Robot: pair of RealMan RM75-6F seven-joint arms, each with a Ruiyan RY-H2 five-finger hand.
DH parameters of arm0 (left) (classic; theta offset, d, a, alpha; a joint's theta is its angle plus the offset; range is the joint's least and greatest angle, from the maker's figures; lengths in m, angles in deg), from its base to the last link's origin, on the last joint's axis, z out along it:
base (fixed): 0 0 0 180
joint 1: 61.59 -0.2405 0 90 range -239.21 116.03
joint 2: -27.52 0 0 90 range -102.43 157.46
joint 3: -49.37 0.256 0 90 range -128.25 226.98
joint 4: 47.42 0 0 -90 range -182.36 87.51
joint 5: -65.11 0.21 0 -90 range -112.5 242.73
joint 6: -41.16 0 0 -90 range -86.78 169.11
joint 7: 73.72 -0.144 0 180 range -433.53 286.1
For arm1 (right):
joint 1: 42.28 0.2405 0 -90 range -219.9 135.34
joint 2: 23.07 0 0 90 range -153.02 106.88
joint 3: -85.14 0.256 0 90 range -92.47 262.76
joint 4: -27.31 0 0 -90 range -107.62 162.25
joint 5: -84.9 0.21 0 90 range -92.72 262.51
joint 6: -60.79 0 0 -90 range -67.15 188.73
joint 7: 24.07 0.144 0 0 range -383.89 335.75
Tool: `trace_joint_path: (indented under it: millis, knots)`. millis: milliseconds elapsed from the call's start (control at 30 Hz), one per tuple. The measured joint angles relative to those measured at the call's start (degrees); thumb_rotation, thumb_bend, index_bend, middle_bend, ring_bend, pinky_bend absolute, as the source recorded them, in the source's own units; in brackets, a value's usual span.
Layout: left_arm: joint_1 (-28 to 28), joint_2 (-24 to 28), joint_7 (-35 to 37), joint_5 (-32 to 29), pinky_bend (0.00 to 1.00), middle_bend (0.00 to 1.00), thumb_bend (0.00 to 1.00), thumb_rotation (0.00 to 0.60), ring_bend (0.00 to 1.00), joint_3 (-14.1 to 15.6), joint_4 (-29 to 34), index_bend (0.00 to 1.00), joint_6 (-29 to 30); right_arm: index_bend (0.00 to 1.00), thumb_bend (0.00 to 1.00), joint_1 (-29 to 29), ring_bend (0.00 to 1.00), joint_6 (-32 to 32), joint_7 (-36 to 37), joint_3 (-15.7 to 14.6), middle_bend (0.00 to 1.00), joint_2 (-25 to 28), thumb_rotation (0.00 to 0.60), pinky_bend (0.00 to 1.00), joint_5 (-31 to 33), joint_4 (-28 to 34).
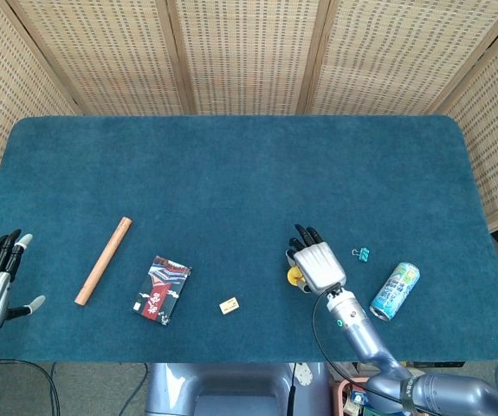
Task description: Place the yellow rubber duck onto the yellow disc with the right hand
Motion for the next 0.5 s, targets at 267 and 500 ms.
trace_joint_path:
  millis: [267,500]
  knots:
    - [0.14,-0.12,-0.09,-0.49,0.0,0.0,0.12,0.6,0.0,-0.03,-0.2,0.0,-0.6,0.53,0.2,0.68,0.0,2.0,0.19,0.38,0.26,-1.62,0.6,0.11,1.0,-1.95]
    - [0.15,-0.14,-0.15,-0.73,0.0,0.0,0.12,0.6,0.0,-0.14,-0.23,0.0,-0.64,0.53,0.2,1.07,0.0,4.07,0.83,0.81,0.26,-2.81,0.6,0.11,3.26,-5.18]
